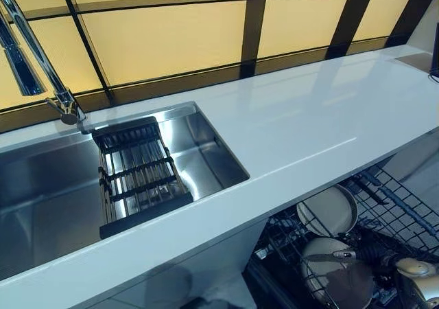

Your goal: Take plates into dishwasher

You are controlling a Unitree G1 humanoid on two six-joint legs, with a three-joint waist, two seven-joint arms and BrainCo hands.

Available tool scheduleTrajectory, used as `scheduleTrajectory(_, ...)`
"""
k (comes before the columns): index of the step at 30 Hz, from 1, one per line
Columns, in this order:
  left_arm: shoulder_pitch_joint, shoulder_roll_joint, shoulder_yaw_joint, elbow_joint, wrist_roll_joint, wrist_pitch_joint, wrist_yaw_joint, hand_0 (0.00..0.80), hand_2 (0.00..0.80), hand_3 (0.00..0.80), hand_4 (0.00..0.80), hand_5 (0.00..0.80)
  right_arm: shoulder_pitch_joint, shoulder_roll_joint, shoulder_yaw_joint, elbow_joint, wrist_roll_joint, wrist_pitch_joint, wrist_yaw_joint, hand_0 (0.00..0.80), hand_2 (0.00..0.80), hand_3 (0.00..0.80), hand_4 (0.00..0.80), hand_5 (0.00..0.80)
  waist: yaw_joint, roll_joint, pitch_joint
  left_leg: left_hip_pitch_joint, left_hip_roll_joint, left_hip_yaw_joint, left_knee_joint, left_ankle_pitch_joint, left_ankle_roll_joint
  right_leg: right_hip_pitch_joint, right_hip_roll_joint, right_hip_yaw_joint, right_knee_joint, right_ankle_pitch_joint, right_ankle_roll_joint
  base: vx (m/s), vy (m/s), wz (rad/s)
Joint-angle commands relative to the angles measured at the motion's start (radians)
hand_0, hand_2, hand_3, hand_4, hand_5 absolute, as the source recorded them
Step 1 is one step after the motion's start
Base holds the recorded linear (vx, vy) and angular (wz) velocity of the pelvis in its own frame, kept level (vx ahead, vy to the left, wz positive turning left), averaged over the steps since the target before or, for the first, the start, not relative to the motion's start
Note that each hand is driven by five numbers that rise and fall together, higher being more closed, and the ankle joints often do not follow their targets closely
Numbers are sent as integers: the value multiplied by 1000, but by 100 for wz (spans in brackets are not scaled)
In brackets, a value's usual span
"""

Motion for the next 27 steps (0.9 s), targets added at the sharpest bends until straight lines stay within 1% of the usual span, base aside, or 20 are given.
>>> scheduleTrajectory(1, -35, 50, 24, 26, -28, -3, 14, 0, 0, 0, 0, 0, -31, -78, -47, -22, 24, -20, -2, 0, 0, 0, 0, 0, 26, -77, -58, 53, 41, -27, -1, -61, -39, -58, -78, 41, 19, 68, 106, 0, 0, 0)
scheduleTrajectory(4, -32, 52, 23, 25, -30, -3, 16, 0, 0, 0, 0, 0, -33, -102, -56, -17, 26, -17, 1, 0, 0, 0, 0, 0, 26, -80, -60, 52, 42, -26, -1, -60, -39, -58, -77, 42, 19, 68, 106, 0, 0, 0)
scheduleTrajectory(5, -29, 56, 24, 25, -30, -3, 15, 0, 0, 0, 0, 0, -38, -135, -66, 3, 33, -21, 6, 0, 0, 0, 0, 0, 27, -84, -62, 53, 43, -25, -1, -61, -39, -58, -76, 43, 19, 68, 107, 0, 0, 0)
scheduleTrajectory(9, -16, 68, 18, 26, -27, -10, 9, 0, 0, 0, 0, 0, -60, -214, -92, 75, 47, -41, 26, 0, 0, 0, 0, 0, 35, -97, -65, 57, 47, -26, -1, -61, -36, -52, -72, 41, 19, 68, 107, 18, -27, 0)
scheduleTrajectory(15, -11, 73, 8, 28, -23, -11, 9, 0, 0, 0, 0, 0, -110, -290, -95, 158, 56, -60, 45, 0, 0, 0, 0, 0, 44, -105, -75, 58, 48, -31, -1, -63, -36, -47, -68, 42, 17, 67, 107, 2, -5, 0)
scheduleTrajectory(18, -8, 73, 6, 28, -25, -12, 10, 0, 0, 0, 0, 0, -117, -301, -98, 171, 49, -59, 42, 0, 0, 0, 0, 0, 46, -105, -79, 57, 48, -31, -1, -64, -35, -46, -67, 42, 16, 66, 107, 0, 0, 0)
scheduleTrajectory(21, -4, 74, 4, 29, -24, -9, 16, 0, 0, 0, 0, 0, -117, -317, -105, 203, 44, -75, 27, 0, 0, 0, 0, 0, 50, -107, -84, 58, 48, -35, -1, -65, -34, -45, -66, 41, 17, 65, 106, 0, 0, 0)
scheduleTrajectory(27, 0, 79, 11, 52, 12, 40, 47, 0, 0, 0, 0, 0, -107, -339, -121, 218, 28, -73, 6, 0, 0, 0, 0, 0, 54, -108, -96, 66, 46, -49, -1, -67, -32, -34, -63, 41, 15, 61, 102, 36, -34, 1)
